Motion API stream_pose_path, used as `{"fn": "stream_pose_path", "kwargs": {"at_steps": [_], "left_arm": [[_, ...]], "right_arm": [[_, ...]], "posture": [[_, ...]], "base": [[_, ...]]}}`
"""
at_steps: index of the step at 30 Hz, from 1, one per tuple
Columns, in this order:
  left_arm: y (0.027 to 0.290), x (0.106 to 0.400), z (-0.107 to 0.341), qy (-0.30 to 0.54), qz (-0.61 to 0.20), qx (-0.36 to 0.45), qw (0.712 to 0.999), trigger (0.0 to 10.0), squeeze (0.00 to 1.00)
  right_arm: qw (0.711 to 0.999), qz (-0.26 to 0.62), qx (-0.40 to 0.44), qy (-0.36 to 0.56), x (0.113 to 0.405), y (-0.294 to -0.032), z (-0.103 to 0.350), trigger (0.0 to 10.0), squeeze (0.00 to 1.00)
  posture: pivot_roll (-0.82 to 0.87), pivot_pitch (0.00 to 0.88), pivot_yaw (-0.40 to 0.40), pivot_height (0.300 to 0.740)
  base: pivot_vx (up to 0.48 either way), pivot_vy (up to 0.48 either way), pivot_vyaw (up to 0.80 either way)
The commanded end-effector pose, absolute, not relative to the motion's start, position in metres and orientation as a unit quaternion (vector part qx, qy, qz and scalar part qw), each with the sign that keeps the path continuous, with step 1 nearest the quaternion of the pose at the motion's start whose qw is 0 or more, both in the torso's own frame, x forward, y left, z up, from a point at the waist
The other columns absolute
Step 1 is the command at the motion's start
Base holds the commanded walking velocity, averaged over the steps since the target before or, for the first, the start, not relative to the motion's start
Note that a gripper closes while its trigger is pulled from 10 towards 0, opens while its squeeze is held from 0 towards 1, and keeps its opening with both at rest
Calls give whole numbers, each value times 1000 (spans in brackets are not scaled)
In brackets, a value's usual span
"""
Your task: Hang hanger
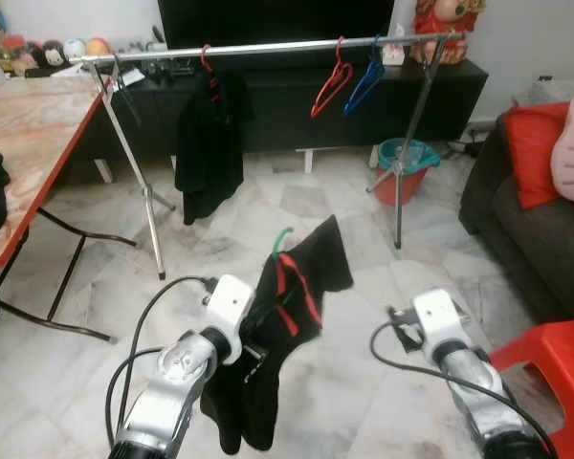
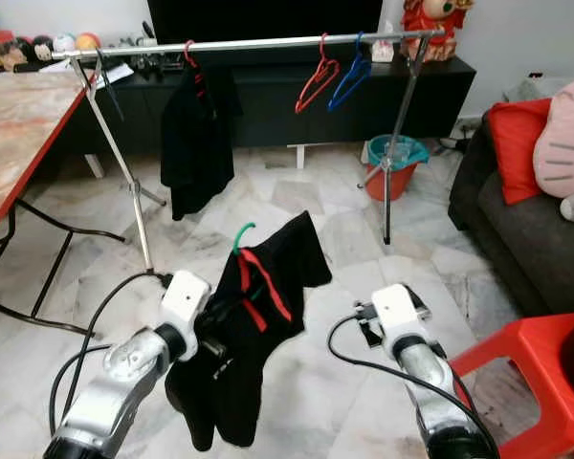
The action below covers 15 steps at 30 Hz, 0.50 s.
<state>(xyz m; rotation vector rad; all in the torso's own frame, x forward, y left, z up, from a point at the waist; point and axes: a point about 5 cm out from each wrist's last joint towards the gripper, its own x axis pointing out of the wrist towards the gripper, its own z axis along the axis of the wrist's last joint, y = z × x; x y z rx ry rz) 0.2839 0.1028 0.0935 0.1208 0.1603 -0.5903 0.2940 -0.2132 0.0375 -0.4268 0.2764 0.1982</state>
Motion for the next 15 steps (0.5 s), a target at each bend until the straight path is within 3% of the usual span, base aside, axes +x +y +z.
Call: {"fn": "stream_pose_path", "kwargs": {"at_steps": [1,6,15], "left_arm": [[98,293,110,52,-285,55,956,10000,0],[90,302,120,43,-290,25,956,10000,0],[80,313,136,29,-316,12,948,10000,0]], "right_arm": [[950,166,-236,123,291,-201,43,10000,0],[914,268,-288,101,281,-186,49,10000,0],[919,286,-265,62,275,-174,69,10000,0]], "posture": [[82,0,13,732],[71,0,14,732],[52,0,26,732]], "base": [[0,0,0],[0,0,0],[0,0,0]]}}
